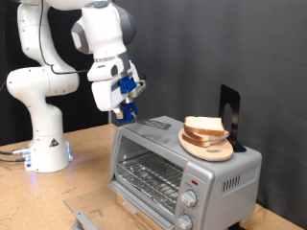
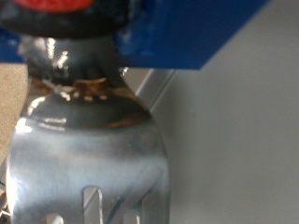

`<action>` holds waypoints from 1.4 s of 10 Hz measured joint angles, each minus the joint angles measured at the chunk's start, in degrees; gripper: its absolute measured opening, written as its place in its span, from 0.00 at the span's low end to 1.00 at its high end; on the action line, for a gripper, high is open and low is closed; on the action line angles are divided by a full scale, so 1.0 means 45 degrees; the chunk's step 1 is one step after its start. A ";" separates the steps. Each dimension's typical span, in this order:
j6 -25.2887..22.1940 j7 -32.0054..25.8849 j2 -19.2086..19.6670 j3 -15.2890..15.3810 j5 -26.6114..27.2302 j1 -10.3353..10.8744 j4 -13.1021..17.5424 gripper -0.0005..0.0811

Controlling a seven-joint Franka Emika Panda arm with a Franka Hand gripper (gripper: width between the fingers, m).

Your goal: Make a piece of toast with the oven

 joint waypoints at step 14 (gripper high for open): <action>0.1266 0.0294 0.0934 0.0911 0.0492 0.0067 0.0118 0.45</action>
